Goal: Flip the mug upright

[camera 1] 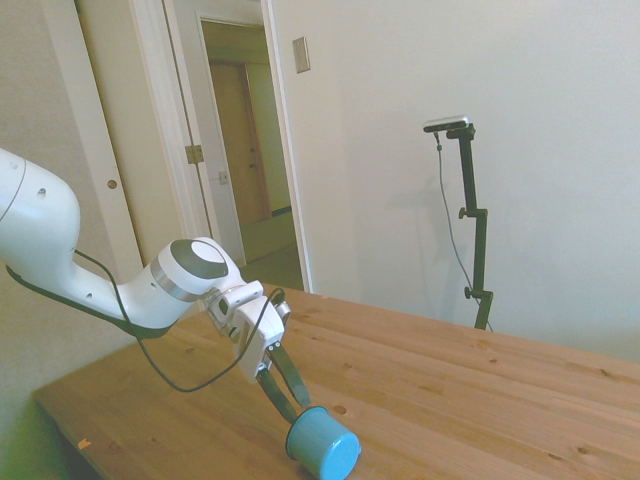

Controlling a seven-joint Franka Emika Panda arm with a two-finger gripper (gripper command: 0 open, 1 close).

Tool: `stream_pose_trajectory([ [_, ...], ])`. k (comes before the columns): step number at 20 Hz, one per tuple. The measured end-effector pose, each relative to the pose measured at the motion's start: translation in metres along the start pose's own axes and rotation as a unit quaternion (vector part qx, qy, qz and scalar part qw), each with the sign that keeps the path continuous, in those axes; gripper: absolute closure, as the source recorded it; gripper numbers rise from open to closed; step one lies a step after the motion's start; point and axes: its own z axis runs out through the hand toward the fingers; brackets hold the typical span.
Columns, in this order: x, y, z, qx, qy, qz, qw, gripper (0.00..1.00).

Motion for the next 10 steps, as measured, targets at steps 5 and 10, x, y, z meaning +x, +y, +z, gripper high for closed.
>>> stream_pose_trajectory([
  [5, 0.004, -0.002, 0.011, -0.009, 0.008, 0.002, 0.9999, 0.0],
  [10, 0.006, -0.009, 0.016, -0.014, 0.011, 0.002, 0.9998, 0.0],
])
